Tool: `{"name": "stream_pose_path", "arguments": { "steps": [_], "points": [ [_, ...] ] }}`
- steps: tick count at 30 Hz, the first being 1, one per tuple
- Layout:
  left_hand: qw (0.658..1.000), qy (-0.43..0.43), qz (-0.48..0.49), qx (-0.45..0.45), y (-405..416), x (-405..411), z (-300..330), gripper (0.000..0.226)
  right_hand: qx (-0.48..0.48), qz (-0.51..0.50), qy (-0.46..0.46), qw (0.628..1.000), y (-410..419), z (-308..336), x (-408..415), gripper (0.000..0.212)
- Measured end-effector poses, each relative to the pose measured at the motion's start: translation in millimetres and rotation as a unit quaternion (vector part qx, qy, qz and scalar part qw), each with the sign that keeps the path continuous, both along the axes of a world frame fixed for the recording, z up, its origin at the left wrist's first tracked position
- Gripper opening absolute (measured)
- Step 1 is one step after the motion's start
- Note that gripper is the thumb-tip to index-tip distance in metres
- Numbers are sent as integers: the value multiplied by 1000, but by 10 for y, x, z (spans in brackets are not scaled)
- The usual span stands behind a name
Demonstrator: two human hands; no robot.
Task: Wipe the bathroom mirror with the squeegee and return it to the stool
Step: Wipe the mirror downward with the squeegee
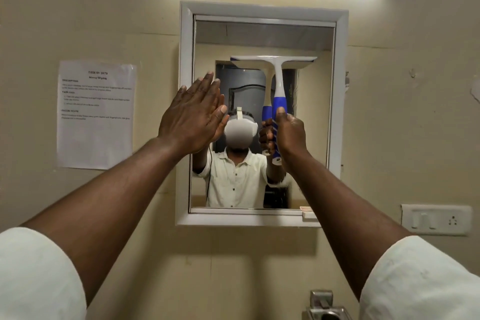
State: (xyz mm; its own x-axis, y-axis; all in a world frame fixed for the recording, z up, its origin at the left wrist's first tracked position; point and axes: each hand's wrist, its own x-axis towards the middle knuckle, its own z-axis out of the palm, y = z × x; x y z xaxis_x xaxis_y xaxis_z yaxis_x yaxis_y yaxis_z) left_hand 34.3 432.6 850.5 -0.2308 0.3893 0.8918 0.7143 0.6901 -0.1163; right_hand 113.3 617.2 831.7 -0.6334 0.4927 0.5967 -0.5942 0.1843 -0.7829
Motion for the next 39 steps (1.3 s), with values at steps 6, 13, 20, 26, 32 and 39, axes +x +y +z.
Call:
{"name": "stream_pose_path", "arguments": {
  "steps": [6, 13, 20, 26, 32, 39],
  "points": [
    [999, -29, -3, -13, -27, 1, -309, 61, -2, -10, -21, 1000, -55, -317, 55, 45],
    [997, -70, 0, -37, -53, 45, -687, 61, -25, 9, -56, 998, -116, -728, 145, 33],
    [992, -113, -7, -47, -79, 185, -1056, 59, -27, -33, -74, 996, -147, -1170, 231, 36],
    [987, -150, -16, -60, -42, 275, -1443, 59, -37, -30, -105, 993, -133, -1562, 322, 33],
    [980, -184, -14, -69, -54, 252, -1765, 60, -56, -20, -147, 987, -104, -1986, 407, 37],
    [975, -210, -24, -70, -101, 259, -2061, 60, -76, -8, -170, 983, -81, -2413, 517, 36]
  ]
}}
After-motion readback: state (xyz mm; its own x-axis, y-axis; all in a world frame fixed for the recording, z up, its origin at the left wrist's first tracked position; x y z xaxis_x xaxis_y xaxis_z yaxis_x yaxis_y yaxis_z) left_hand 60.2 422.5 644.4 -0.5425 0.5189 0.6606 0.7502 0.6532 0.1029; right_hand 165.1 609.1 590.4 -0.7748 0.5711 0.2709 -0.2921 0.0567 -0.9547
